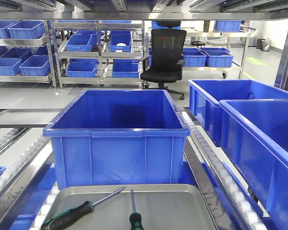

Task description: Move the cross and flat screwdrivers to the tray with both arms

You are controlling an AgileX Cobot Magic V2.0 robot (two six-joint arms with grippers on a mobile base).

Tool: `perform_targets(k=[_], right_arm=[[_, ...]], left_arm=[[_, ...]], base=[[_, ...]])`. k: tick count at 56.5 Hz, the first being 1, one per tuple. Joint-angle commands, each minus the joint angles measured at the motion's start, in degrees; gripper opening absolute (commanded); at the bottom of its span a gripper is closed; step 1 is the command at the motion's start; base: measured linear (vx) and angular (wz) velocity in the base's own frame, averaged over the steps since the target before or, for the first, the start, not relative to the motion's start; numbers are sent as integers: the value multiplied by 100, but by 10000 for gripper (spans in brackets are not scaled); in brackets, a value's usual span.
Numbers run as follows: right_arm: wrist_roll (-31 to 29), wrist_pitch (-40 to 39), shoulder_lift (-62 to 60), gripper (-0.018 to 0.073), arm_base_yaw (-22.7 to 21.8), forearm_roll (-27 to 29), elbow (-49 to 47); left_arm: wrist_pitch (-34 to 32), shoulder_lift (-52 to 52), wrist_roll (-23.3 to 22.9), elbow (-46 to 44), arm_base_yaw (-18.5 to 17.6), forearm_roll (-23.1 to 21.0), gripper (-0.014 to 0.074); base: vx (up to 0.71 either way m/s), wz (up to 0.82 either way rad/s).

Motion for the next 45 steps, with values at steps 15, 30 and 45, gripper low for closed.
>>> perform_targets(k=[15, 30, 45], right_arm=[[-6, -443, 45, -8, -31, 6, -166], [-6, -485, 45, -8, -34, -179, -52], [1420, -2190, -1059, -8, -1269, -1275, 1945]], left_arm=[[-458, -24, -72, -137, -7, -2, 3], [-458, -24, -72, -137, -7, -2, 3], [-458, -24, -72, -137, -7, -2, 3]], base=[[0, 0], [0, 0], [0, 0]])
